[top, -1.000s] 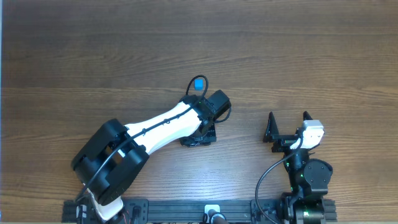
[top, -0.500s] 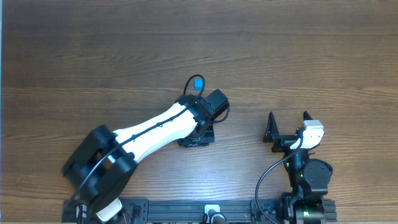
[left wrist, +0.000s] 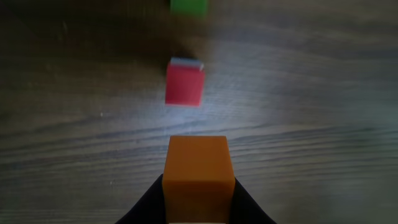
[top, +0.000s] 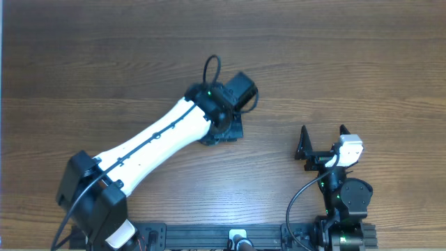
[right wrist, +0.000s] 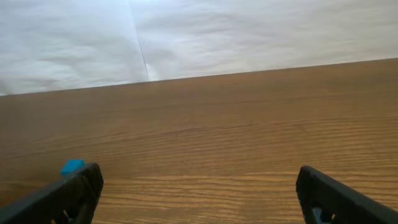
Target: Stack Cubes
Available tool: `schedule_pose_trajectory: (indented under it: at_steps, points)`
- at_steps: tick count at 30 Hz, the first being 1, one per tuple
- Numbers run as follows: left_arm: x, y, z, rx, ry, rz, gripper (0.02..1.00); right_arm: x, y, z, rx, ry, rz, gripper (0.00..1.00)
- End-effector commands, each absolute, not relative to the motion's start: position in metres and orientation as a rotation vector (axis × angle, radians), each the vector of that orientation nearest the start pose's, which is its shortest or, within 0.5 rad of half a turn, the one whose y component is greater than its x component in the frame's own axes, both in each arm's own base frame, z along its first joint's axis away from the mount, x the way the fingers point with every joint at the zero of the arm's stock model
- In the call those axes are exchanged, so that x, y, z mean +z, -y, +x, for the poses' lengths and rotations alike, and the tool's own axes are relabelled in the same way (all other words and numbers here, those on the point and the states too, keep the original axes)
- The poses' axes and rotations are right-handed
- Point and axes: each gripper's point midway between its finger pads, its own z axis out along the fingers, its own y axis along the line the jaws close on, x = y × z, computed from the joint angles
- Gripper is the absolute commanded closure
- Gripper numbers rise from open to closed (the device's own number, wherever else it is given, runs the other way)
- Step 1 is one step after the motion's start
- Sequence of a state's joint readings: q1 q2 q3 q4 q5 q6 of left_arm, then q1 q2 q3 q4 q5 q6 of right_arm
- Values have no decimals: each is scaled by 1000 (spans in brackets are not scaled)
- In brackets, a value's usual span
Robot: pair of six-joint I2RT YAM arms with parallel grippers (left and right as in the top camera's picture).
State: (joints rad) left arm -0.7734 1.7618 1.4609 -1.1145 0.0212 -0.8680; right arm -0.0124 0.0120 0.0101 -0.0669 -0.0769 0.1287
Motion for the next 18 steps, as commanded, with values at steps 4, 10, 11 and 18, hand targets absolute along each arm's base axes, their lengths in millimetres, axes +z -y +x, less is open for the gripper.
schedule_pose_trajectory:
  at_steps: [4, 10, 11, 18]
  points:
    - [122, 255, 286, -156, -3043, -46, 869, 156, -12, 246, 164, -1649, 53, 7]
    - [104, 258, 284, -124, -3106, -21, 860, 156, -12, 246, 164, -1649, 53, 7]
    - [103, 258, 283, -117, -3111, -21, 860, 156, -12, 246, 164, -1649, 53, 7]
    - [88, 256, 277, -75, -3167, -22, 858, 156, -12, 246, 164, -1649, 53, 7]
